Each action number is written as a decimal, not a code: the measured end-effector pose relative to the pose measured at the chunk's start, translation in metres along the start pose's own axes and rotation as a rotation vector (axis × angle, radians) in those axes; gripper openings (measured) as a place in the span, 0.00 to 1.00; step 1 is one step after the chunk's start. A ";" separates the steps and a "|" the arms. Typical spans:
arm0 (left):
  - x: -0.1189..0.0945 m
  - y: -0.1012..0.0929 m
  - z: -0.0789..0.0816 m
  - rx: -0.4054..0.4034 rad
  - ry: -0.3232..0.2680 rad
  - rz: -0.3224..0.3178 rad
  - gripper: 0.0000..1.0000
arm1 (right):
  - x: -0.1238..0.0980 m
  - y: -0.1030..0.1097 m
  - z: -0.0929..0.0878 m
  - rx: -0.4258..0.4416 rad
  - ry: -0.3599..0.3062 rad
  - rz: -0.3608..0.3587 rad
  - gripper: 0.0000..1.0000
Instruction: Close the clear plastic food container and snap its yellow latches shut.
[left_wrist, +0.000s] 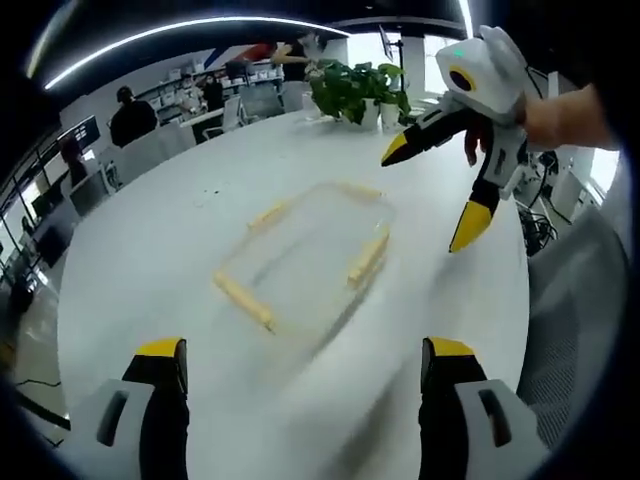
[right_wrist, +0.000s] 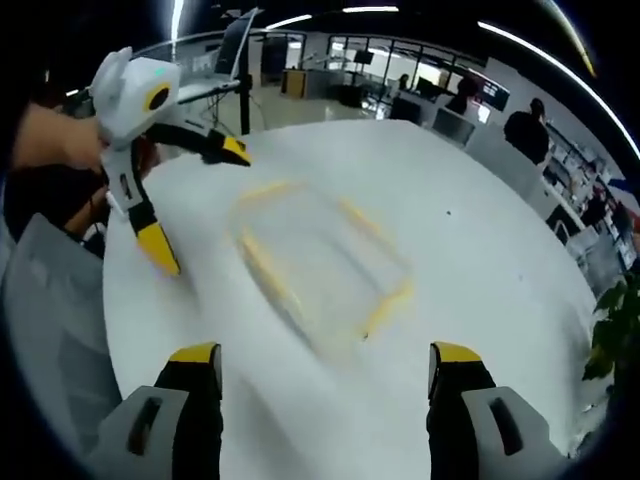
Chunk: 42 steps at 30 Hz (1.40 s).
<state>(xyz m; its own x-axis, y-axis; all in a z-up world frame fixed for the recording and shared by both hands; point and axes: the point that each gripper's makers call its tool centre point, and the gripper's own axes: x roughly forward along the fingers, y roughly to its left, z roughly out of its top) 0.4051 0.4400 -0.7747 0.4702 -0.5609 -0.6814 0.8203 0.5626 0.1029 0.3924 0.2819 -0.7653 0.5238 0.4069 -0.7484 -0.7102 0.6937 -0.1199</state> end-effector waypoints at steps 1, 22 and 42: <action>-0.002 -0.002 0.000 -0.002 -0.003 -0.002 0.98 | -0.002 0.000 0.000 0.009 -0.009 -0.008 0.85; -0.020 -0.021 -0.003 -0.090 -0.080 0.007 0.98 | -0.031 0.002 -0.003 0.085 -0.124 -0.102 0.84; -0.045 -0.046 -0.024 -0.155 -0.132 -0.001 0.99 | -0.052 0.022 -0.022 0.110 -0.185 -0.115 0.84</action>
<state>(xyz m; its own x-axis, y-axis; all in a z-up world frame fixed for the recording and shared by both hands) 0.3381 0.4537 -0.7666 0.5166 -0.6301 -0.5798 0.7653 0.6434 -0.0174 0.3392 0.2625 -0.7431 0.6829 0.4165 -0.6002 -0.5906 0.7983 -0.1179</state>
